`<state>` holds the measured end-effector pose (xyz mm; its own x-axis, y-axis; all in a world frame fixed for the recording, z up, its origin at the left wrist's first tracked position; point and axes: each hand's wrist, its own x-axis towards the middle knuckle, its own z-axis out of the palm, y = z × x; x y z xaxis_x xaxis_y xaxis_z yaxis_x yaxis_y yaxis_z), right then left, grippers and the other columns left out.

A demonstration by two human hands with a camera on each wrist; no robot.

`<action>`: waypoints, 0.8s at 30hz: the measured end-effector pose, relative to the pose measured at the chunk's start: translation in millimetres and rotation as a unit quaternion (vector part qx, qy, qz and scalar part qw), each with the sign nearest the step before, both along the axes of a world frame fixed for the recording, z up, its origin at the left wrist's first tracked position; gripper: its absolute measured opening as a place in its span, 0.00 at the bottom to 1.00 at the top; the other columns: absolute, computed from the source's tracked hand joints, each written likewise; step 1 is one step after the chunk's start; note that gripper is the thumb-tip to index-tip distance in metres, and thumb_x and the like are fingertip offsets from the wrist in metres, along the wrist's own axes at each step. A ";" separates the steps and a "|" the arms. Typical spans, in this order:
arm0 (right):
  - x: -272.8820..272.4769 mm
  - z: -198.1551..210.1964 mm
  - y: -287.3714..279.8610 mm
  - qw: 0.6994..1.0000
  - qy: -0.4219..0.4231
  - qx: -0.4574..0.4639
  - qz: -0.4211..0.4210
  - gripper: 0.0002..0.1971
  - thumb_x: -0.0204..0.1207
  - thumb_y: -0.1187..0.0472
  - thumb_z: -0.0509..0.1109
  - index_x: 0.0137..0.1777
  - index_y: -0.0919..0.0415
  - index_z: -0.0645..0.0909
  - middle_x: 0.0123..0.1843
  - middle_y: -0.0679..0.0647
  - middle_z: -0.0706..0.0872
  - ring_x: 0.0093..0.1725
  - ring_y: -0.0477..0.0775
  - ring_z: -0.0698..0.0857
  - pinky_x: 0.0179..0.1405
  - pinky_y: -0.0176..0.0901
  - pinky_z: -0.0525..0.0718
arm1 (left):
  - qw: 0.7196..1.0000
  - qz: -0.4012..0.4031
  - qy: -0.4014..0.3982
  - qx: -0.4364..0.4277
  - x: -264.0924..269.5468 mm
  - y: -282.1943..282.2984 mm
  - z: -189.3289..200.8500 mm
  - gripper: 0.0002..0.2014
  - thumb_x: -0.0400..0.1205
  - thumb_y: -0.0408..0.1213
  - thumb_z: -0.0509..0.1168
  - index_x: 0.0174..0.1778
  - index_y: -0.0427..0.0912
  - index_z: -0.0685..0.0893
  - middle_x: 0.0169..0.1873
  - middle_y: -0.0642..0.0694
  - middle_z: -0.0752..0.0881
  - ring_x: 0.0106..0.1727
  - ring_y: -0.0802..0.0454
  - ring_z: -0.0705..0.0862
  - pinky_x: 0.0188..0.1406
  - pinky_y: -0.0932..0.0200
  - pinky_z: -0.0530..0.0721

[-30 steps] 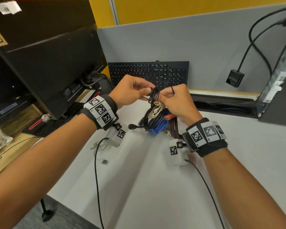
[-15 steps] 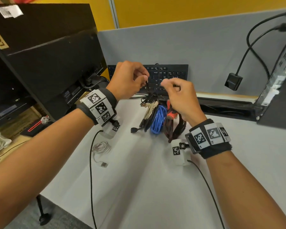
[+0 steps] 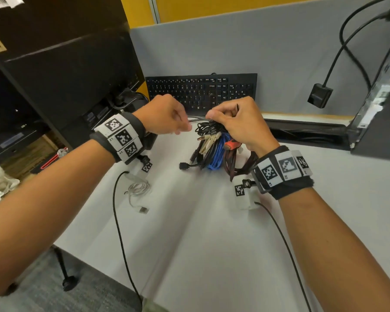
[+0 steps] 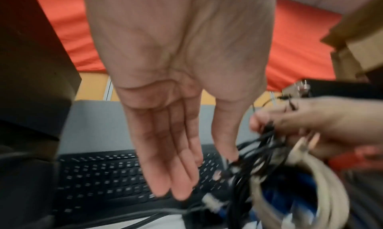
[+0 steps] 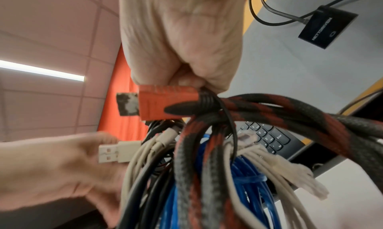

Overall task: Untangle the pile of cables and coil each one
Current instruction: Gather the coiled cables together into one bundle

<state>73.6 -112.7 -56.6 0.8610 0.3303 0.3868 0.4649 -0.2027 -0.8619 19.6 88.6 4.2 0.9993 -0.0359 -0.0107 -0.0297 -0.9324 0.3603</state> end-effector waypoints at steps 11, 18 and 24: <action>-6.5 0.6 12.6 0.995 -0.065 -0.077 0.016 0.06 0.80 0.55 0.77 0.49 0.54 0.94 0.45 0.45 0.93 0.50 0.43 0.89 0.51 0.31 0.82 | 0.897 0.101 0.358 0.240 -37.5 67.7 -60.1 0.35 0.63 0.72 0.76 0.36 0.37 0.90 0.31 0.45 0.92 0.28 0.49 0.85 0.32 0.59 0.84; -4.3 -1.7 14.7 0.994 -0.067 -0.081 0.018 0.06 0.80 0.54 0.77 0.47 0.53 0.94 0.39 0.39 0.89 0.47 0.42 0.87 0.56 0.41 0.81 | 0.908 0.107 0.333 0.229 -43.4 67.1 -78.7 0.27 0.64 0.62 0.80 0.37 0.37 0.91 0.29 0.43 0.92 0.26 0.52 0.87 0.33 0.61 0.86; -3.4 -3.1 14.6 0.993 -0.069 -0.092 0.023 0.06 0.80 0.54 0.76 0.48 0.53 0.94 0.43 0.43 0.91 0.46 0.41 0.83 0.57 0.43 0.78 | 0.923 0.103 0.313 0.198 -31.6 54.1 -66.1 0.12 0.72 0.43 0.80 0.37 0.36 0.93 0.36 0.40 0.92 0.39 0.42 0.92 0.38 0.52 0.93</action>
